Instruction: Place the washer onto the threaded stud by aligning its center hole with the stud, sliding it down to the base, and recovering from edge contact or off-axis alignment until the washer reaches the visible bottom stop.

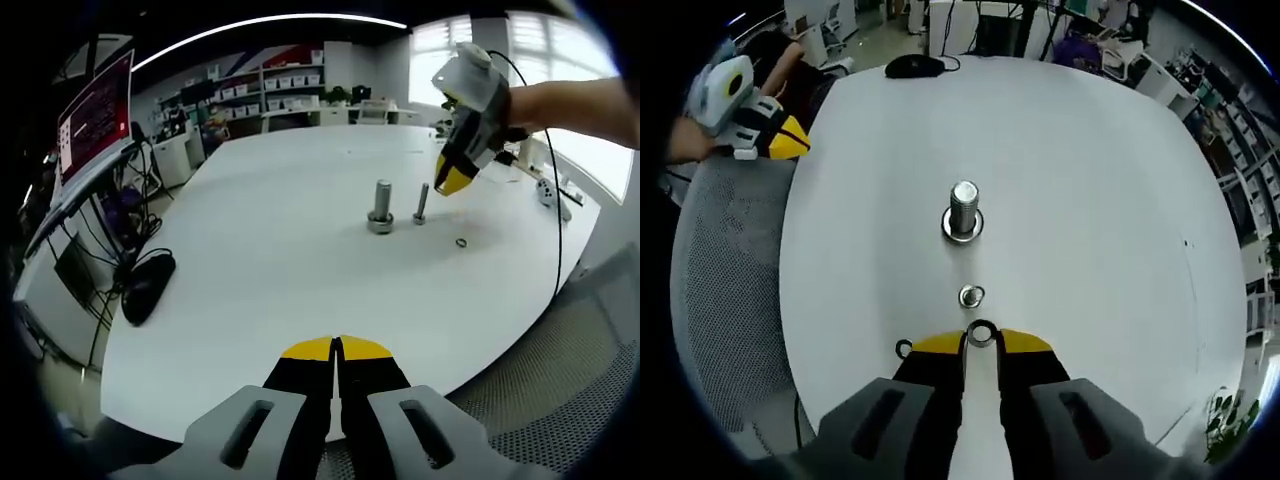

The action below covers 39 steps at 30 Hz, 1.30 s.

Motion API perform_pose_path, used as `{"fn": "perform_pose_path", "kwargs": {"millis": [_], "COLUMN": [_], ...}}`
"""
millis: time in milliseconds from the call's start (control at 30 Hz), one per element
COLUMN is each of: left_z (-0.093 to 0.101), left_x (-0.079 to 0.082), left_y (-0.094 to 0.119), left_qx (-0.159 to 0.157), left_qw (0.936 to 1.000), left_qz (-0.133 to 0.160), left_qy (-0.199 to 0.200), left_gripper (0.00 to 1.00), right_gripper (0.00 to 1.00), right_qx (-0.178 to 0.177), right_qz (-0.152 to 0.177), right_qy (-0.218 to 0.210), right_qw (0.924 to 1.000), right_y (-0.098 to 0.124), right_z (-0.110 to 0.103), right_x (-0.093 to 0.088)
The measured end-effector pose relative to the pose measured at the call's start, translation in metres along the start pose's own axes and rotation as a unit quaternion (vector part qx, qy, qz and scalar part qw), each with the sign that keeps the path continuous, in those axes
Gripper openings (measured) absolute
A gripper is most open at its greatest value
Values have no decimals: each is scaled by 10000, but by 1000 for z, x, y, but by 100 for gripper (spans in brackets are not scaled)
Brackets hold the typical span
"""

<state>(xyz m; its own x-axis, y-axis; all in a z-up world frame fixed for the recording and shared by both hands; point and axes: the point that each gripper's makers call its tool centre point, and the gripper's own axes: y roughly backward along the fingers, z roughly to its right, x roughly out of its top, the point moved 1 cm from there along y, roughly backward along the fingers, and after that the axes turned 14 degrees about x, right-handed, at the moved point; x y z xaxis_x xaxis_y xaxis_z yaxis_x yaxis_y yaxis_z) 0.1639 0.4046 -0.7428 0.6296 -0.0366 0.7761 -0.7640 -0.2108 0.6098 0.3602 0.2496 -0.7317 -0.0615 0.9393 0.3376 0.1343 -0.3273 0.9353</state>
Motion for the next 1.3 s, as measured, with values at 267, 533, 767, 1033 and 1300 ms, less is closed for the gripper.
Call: {"fn": "perform_pose_path", "kwargs": {"millis": [267,533,767,1033,1300], "left_z": [0,0,0,0,0], "left_x": [1,1,2,2,2], "left_y": [0,0,0,0,0], "left_qx": [-5,-10,-11,-4,-24], "left_qw": [10000,10000,10000,10000,10000], "left_qz": [24,40,63,73,74], "left_qy": [13,15,32,45,35], "left_gripper": [0,0,0,0,0], "right_gripper": [14,14,14,14,14], "right_qx": [155,196,220,259,326], "right_qz": [110,-115,-194,-325,-430], "right_qy": [306,381,384,406,312], "right_qw": [9994,9990,9988,9983,9981], "right_y": [5,-3,-8,-20,-36], "right_z": [-6,-3,-1,1,2], "right_x": [18,19,19,18,13]}}
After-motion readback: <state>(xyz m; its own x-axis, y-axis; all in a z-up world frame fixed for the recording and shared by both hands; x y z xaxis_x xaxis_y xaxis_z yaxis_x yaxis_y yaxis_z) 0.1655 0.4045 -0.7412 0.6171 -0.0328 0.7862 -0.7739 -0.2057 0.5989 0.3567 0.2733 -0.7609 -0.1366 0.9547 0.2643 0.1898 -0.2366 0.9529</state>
